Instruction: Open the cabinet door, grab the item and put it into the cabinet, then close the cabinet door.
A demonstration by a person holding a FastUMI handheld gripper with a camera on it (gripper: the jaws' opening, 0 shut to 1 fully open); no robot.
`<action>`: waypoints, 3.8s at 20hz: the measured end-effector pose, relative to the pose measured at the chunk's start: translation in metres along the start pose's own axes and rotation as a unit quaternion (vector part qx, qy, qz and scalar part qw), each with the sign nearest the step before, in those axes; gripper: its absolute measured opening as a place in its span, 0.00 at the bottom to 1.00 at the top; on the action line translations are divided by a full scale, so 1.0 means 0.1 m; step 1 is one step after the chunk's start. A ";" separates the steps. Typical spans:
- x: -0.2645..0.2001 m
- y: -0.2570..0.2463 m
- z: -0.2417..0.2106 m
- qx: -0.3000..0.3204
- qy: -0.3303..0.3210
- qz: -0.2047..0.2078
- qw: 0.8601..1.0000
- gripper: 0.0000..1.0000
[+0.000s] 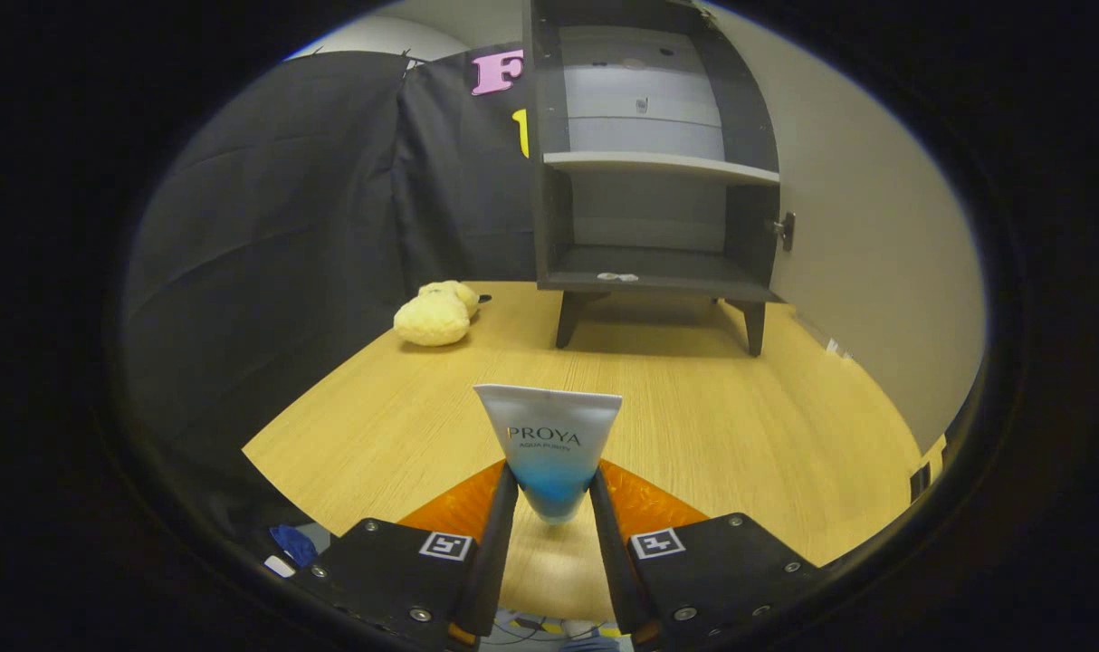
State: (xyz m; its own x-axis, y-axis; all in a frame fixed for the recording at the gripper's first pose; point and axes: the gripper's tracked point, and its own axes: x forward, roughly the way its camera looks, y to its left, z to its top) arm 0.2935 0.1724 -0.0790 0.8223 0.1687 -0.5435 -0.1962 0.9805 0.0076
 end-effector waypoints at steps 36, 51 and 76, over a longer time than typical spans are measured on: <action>0.60 -0.47 1.77 0.033 -0.162 -0.037 0.986 0.49; 0.92 -0.68 1.76 0.032 -0.101 -0.067 0.992 0.49; 0.44 -0.64 1.74 -0.004 -0.156 -0.076 0.985 0.93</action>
State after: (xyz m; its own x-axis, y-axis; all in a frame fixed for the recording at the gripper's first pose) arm 0.4357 0.1344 0.0426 0.9665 0.0438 -0.2528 -0.0614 0.9962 -0.0622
